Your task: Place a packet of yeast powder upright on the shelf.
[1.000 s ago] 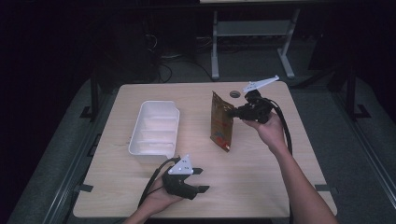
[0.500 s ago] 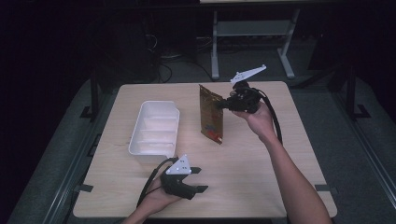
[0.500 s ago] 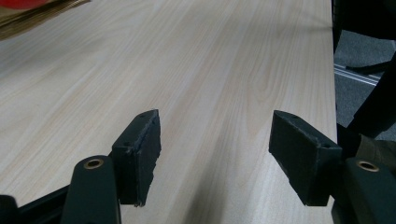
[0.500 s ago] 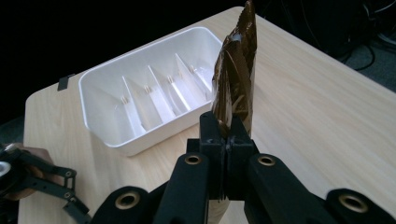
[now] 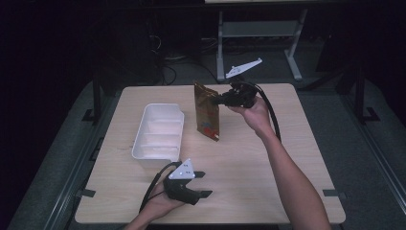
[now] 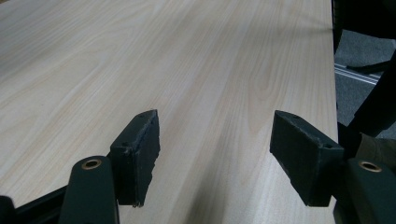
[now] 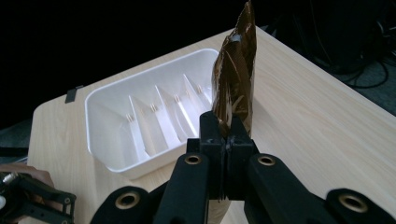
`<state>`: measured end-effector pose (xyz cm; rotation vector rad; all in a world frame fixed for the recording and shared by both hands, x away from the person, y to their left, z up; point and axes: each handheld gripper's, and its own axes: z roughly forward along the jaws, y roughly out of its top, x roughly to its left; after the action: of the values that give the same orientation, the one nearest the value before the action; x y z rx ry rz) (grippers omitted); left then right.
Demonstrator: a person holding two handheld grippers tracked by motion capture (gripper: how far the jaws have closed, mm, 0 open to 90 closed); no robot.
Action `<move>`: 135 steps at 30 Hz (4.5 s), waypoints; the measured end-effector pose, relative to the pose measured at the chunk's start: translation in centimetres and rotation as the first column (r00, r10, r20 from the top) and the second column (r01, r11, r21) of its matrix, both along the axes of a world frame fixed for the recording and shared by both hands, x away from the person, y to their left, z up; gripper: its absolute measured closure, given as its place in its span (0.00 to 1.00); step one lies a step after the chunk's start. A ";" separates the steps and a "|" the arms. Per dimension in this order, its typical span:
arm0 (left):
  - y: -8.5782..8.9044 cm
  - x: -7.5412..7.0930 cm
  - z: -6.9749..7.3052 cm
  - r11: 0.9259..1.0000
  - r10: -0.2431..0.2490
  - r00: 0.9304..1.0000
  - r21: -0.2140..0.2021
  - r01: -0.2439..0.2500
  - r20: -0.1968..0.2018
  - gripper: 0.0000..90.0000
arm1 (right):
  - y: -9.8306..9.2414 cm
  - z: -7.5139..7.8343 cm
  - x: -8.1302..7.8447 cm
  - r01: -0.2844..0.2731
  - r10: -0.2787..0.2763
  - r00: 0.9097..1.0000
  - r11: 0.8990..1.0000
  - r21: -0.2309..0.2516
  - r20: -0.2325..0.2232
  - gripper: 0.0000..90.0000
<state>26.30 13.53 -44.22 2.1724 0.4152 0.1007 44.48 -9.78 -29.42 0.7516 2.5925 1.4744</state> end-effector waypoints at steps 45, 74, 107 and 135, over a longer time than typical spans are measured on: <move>0.7 -0.2 0.2 1.000 0.006 1.000 -0.013 -0.006 0.005 0.33 | 10.6 3.8 6.1 -0.110 0.109 0.992 0.994 0.014 0.071 0.99; 1.1 -0.1 0.2 1.000 0.012 1.000 -0.011 -0.012 0.010 0.32 | 15.3 -0.8 8.8 -0.053 0.054 0.997 0.999 -0.011 0.058 0.99; 1.3 0.0 0.1 1.000 0.018 1.000 -0.013 -0.018 0.008 0.31 | 14.5 -5.9 10.4 0.065 -0.065 0.993 0.998 0.003 -0.097 0.96; 1.2 0.1 0.1 1.000 0.020 1.000 -0.016 -0.020 0.007 0.29 | 10.4 -6.0 9.6 0.089 -0.083 0.987 0.995 0.041 -0.137 0.68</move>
<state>26.45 14.68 -44.14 2.1516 0.4321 0.1161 54.11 0.58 -35.37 0.9892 2.5908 1.5151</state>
